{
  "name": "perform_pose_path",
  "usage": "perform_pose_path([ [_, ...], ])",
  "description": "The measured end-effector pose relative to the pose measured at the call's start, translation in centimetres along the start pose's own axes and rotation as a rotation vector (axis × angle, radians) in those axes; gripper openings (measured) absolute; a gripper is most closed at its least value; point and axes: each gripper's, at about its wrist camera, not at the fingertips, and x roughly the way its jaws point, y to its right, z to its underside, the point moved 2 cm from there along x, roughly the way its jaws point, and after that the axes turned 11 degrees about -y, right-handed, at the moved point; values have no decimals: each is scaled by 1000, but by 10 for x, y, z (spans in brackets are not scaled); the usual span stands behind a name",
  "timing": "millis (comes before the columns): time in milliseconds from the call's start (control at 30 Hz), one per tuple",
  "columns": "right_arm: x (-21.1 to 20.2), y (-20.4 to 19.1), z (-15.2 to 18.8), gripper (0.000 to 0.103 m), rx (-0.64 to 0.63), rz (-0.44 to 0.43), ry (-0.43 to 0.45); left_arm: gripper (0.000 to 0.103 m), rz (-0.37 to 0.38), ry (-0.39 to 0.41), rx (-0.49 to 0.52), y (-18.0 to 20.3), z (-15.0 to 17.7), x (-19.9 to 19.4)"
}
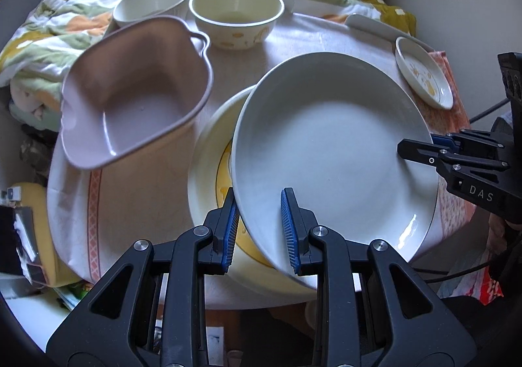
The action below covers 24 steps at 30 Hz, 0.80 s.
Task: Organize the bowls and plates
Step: 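Lift the plain white plate and lower it onto the yellow duck plate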
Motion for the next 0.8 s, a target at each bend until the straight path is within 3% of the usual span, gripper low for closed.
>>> perform_pose_path([
  [433,14,-14,18,18,32,82,27,23,-21,-23,24,-5,6,23],
  [800,22,-25,15,18,-31,167,14,23,-81,-34,25,-3,-2,34],
])
